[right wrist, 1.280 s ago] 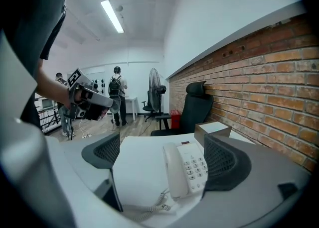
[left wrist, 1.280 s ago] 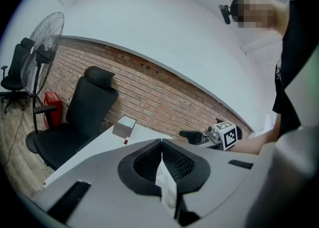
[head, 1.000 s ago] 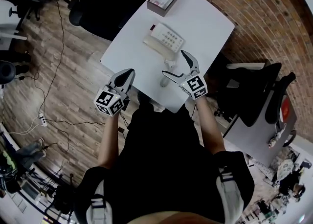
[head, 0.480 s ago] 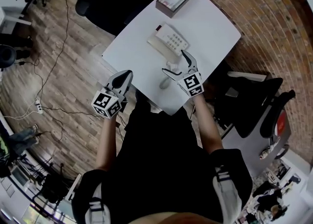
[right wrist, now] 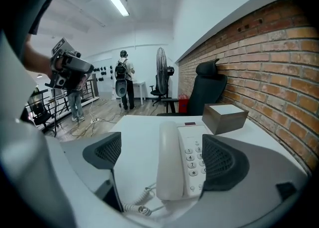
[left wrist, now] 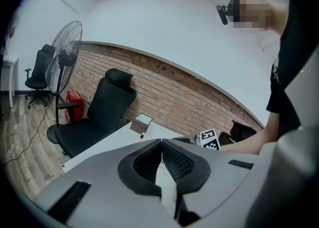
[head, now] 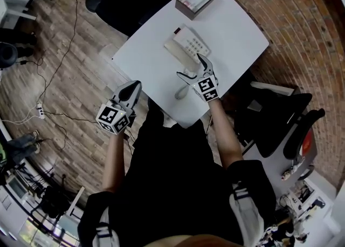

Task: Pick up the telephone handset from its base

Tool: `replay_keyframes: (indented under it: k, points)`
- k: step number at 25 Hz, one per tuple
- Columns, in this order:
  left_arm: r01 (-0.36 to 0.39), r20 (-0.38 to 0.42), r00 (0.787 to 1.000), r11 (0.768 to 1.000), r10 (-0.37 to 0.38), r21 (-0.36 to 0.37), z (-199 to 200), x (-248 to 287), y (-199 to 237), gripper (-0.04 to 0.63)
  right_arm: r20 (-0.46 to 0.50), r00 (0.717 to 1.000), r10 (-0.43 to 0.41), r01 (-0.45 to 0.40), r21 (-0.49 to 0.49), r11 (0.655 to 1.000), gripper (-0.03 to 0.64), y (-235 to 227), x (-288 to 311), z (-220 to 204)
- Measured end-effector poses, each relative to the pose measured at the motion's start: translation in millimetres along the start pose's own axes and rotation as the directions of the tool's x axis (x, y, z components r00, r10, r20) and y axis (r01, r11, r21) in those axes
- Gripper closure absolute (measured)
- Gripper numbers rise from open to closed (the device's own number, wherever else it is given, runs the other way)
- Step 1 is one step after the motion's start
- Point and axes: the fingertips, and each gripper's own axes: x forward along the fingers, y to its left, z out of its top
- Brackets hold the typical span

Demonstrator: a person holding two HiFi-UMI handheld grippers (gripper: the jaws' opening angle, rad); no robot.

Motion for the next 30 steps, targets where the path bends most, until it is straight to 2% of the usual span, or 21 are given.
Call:
replay_keyframes:
  k: [14,30]
  points:
    - [-0.062,-0.014,0.998,0.998,0.062,-0.023,-11.3,-17.5,10.9,0.577,-0.085,0.996,0.012,-0.013,-0.006,1.0,0.118,-12.4,42.9,-27.6]
    - [-0.075,-0.008,0.997,0.996,0.074,-0.05,-18.6,-23.2,14.4,0.577,-0.141,0.99,0.03,-0.03,0.002,1.0,0.118,-16.4,65.7,-42.9]
